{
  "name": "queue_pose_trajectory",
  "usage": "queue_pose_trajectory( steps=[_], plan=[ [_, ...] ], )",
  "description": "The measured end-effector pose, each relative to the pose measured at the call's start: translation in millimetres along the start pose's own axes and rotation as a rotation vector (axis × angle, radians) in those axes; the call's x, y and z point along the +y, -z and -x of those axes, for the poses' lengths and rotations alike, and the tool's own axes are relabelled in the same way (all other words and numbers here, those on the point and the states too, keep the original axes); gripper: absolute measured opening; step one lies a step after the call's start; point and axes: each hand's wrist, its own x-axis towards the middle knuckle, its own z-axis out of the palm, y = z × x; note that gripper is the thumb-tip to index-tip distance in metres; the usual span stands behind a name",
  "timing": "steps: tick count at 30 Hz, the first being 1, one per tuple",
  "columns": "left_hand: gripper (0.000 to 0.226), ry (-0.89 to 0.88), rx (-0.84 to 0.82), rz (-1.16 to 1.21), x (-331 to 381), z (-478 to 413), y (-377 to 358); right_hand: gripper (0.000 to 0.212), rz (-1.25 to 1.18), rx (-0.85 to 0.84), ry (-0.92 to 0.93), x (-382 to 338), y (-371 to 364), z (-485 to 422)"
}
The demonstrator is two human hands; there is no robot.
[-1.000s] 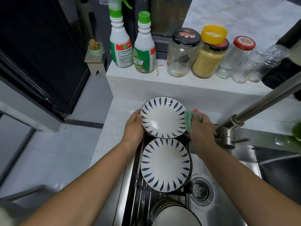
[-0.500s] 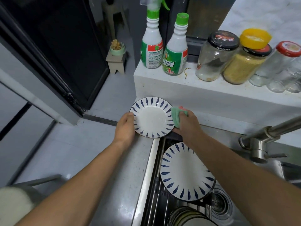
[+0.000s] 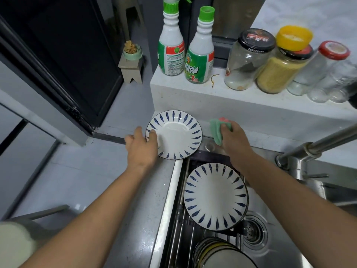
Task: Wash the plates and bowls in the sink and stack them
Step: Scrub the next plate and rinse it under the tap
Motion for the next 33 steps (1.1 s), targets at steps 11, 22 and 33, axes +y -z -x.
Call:
queue_pose_trajectory(
  steps=[11,22,33],
  plan=[
    [0.049,-0.239,-0.519,-0.078,17,100,-61,0.014,0.088,-0.032,-0.059,58,92,94],
    [0.089,-0.224,-0.665,-0.460,10,85,-90,0.016,-0.165,0.055,-0.155,82,84,132],
    [0.078,-0.297,-0.613,-0.376,1,86,-83,0.015,-0.314,0.067,-0.221,89,84,136]
  ],
)
